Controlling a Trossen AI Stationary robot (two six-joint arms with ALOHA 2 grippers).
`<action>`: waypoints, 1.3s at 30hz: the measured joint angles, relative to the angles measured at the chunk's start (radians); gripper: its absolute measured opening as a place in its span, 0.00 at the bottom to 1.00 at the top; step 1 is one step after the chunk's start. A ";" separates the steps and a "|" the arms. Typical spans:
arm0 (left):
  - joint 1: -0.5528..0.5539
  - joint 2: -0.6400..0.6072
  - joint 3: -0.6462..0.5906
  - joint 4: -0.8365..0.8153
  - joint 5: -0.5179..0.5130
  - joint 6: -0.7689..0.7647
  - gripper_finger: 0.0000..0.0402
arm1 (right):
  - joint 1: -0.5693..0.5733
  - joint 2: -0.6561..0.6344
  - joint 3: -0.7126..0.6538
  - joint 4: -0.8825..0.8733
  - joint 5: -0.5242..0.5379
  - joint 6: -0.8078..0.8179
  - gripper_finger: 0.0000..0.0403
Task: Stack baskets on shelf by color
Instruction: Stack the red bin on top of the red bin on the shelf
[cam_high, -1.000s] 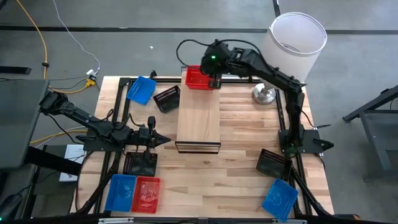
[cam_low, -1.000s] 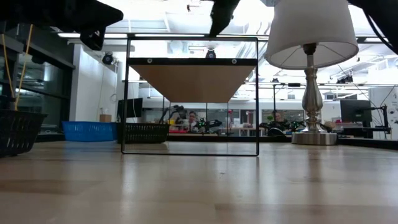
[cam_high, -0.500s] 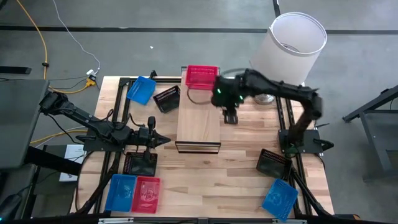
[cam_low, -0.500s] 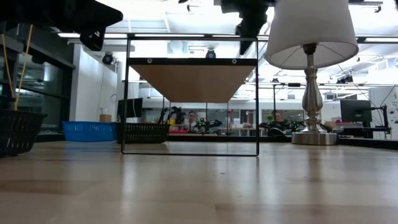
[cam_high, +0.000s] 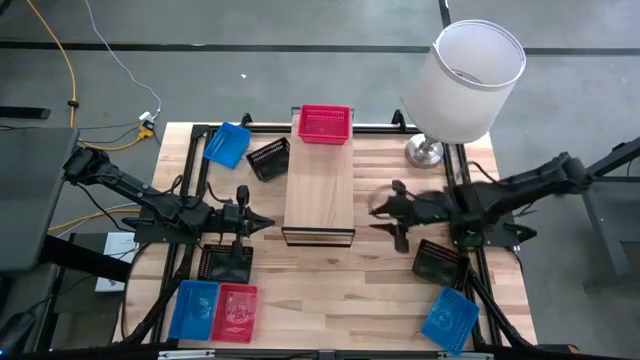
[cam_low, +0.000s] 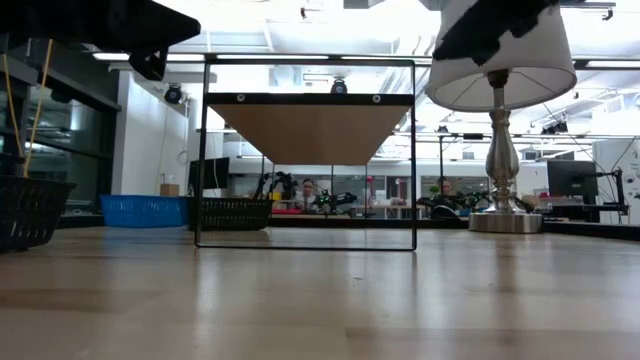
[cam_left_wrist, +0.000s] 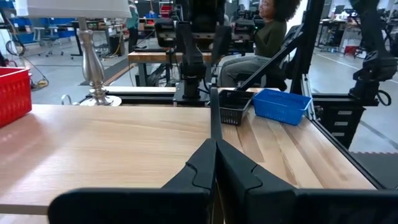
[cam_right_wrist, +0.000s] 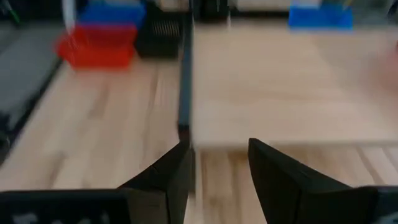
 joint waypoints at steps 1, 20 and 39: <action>0.000 0.000 0.000 0.000 0.000 0.001 0.00 | 0.020 -0.018 -0.052 0.092 0.026 -0.015 0.37; -0.076 0.037 0.036 0.078 0.133 -0.044 0.03 | 0.081 -0.005 -0.298 0.668 0.088 -0.207 0.37; -0.378 0.585 0.815 -1.013 0.021 -0.567 0.41 | 0.080 0.081 -0.298 0.679 0.083 -0.152 0.37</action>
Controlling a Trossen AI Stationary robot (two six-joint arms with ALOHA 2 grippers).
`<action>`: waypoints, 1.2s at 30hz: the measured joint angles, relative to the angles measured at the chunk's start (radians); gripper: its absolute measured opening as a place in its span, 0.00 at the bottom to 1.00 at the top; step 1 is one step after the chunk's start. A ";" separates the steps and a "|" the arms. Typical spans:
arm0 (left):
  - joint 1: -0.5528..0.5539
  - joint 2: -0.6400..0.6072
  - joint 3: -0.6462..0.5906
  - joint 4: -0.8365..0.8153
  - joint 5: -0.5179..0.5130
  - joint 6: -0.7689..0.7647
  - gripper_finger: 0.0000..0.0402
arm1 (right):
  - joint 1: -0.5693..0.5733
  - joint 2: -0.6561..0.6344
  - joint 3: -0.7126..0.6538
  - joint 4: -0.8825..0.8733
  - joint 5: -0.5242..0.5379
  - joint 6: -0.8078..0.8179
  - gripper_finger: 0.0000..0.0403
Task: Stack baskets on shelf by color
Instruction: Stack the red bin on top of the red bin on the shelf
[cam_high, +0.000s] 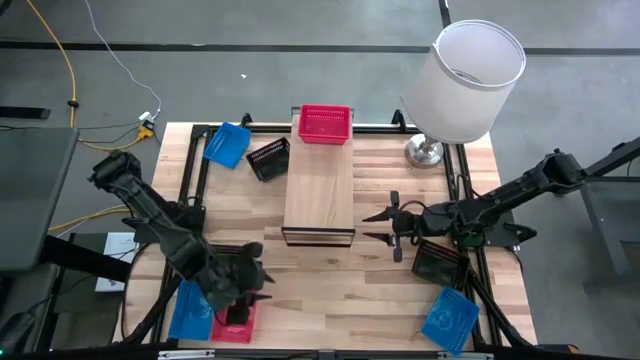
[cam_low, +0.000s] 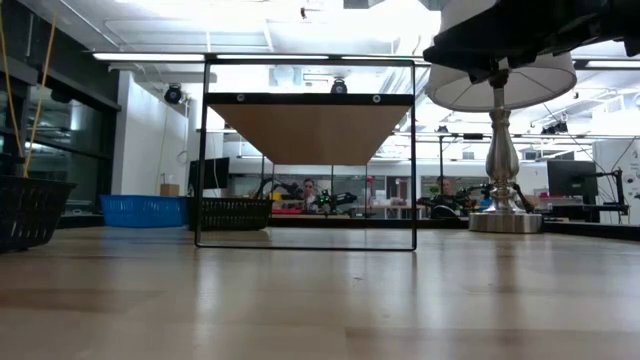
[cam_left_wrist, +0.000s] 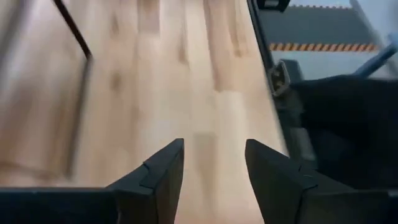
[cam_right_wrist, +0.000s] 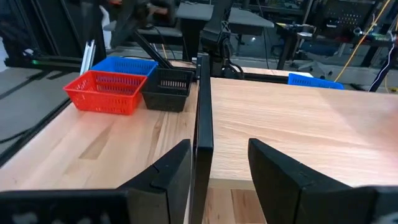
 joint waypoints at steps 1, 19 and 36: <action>-0.002 0.018 0.030 -0.032 0.029 -0.082 0.41 | 0.000 0.000 0.000 0.000 0.000 0.007 0.37; -0.183 0.193 0.086 -0.063 -0.016 -0.965 0.34 | 0.000 0.000 0.001 -0.006 0.000 0.087 0.37; -0.218 0.361 0.086 -0.068 0.002 -1.128 0.31 | 0.000 0.000 0.001 -0.006 0.000 0.129 0.37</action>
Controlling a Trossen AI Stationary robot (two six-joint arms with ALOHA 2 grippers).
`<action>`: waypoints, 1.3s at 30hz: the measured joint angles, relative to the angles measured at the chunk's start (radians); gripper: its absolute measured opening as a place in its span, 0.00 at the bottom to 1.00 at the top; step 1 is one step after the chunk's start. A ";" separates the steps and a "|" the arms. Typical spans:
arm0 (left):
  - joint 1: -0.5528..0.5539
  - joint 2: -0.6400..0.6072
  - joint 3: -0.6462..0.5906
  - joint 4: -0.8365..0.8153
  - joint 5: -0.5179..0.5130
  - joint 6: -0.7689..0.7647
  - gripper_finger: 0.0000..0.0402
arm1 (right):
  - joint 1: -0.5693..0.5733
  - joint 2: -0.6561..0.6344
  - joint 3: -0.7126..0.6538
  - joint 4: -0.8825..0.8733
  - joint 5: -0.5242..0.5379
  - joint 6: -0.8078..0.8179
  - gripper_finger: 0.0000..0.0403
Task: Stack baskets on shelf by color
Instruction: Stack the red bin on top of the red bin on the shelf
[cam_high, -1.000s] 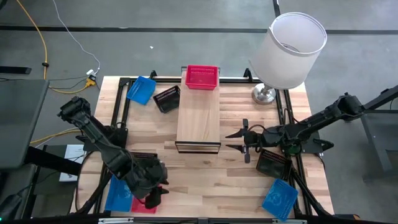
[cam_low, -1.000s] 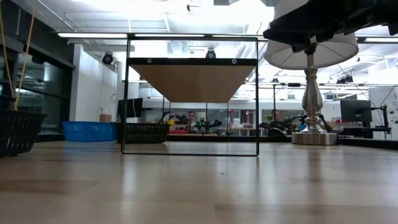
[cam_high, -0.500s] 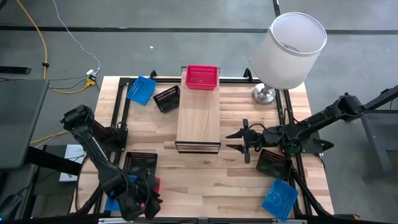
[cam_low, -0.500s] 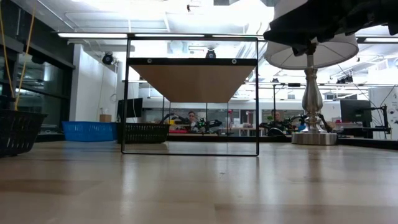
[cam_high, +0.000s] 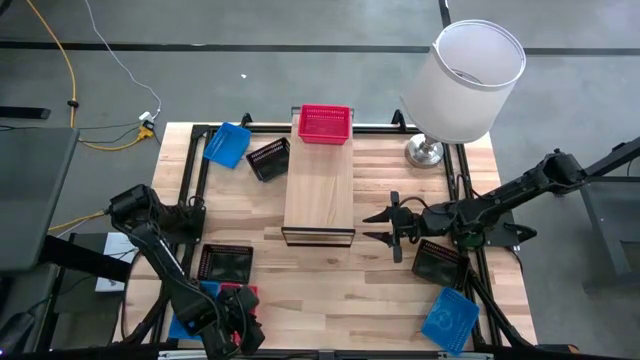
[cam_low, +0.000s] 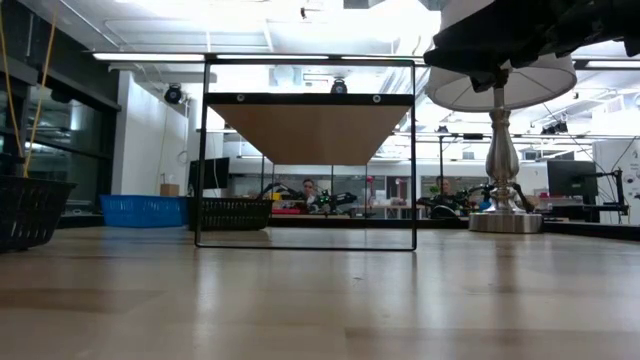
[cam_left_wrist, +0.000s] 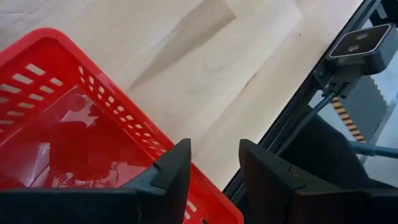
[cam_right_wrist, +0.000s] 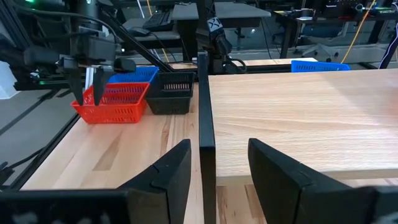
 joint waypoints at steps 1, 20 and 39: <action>0.002 0.001 0.000 -0.003 0.000 0.000 0.31 | 0.000 0.000 0.000 0.000 0.000 0.000 0.37; -0.004 -0.087 0.000 -0.214 -0.004 -0.084 0.31 | 0.000 0.000 0.000 -0.039 0.008 0.026 0.37; 0.000 -0.035 -0.001 -0.178 -0.031 -0.104 0.31 | 0.000 0.000 0.000 -0.045 0.016 0.026 0.37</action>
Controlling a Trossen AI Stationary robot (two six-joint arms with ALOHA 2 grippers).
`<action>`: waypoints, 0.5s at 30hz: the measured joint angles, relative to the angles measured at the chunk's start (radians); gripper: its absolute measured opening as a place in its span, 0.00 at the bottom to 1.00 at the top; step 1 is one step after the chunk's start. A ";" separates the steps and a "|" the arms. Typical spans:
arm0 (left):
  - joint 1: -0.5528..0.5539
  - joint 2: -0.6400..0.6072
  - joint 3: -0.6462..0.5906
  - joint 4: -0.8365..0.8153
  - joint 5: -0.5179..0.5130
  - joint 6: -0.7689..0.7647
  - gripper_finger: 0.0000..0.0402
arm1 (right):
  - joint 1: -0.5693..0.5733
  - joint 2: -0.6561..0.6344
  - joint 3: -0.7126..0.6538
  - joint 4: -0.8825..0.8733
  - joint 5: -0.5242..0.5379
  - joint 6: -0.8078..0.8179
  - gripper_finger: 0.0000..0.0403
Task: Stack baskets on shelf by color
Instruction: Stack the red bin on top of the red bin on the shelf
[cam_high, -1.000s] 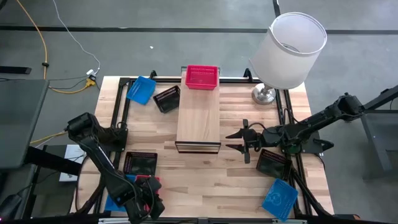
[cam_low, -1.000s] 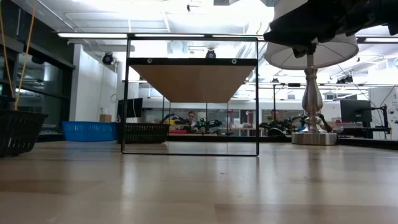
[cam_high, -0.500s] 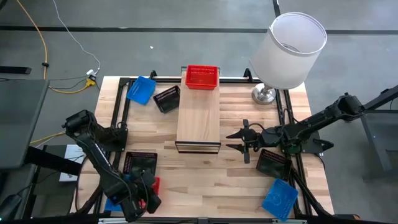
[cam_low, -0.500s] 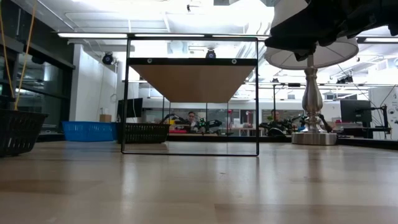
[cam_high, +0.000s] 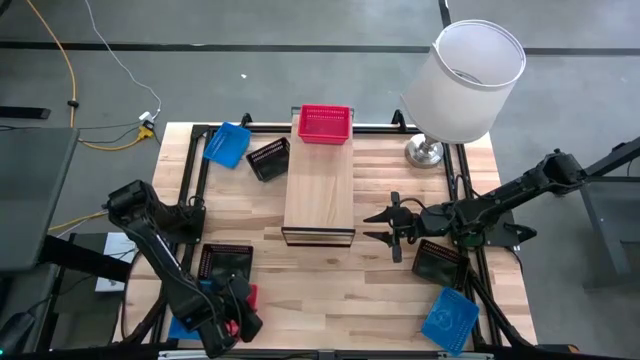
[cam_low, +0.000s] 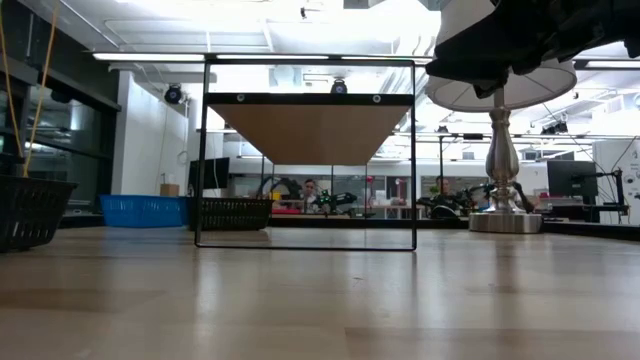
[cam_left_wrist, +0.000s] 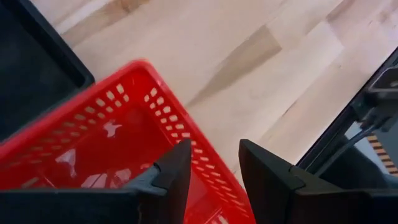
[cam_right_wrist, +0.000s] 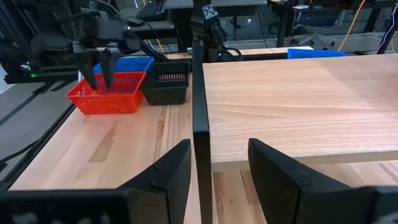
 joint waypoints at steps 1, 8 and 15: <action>0.000 0.009 0.000 0.002 0.008 0.000 0.31 | 0.000 0.000 0.000 0.000 0.000 0.000 0.37; 0.000 0.020 0.000 -0.004 0.019 0.002 0.31 | 0.000 0.000 0.000 -0.001 0.000 0.000 0.37; 0.006 0.020 0.000 0.002 0.001 0.007 0.31 | 0.000 0.000 0.000 -0.003 0.000 0.000 0.37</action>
